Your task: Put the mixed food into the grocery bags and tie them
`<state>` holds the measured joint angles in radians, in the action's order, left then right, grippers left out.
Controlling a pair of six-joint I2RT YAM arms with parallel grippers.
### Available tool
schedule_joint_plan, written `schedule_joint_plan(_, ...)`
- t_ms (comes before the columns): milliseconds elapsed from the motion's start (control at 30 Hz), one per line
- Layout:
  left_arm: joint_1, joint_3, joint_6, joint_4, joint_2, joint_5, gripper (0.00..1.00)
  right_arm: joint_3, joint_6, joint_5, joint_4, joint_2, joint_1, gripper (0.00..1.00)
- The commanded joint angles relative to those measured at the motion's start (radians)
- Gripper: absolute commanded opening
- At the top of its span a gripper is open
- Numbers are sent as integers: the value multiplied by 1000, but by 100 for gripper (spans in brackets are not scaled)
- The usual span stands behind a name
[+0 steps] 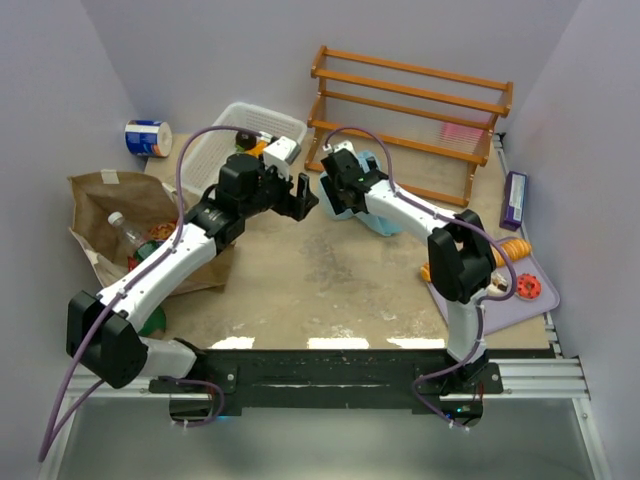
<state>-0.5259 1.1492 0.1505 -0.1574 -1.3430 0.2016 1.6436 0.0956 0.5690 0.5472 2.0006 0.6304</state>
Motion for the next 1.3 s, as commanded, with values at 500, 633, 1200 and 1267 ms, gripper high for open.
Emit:
schedule_joint_plan(500, 1, -6, -80, 81, 82, 27, 81, -169, -14, -214, -155, -138, -109, 4)
schedule_joint_plan(633, 3, -17, -126, 94, 136, 90, 82, -194, 4, -412, -110, -330, -113, 0)
schedule_joint_plan(1200, 228, -106, 110, 334, 260, 464, 91, -249, 67, -863, 26, -714, -202, 0)
schedule_joint_plan(1267, 241, -123, 162, 386, 259, 499, 90, -254, 53, -889, 33, -721, -205, 0)
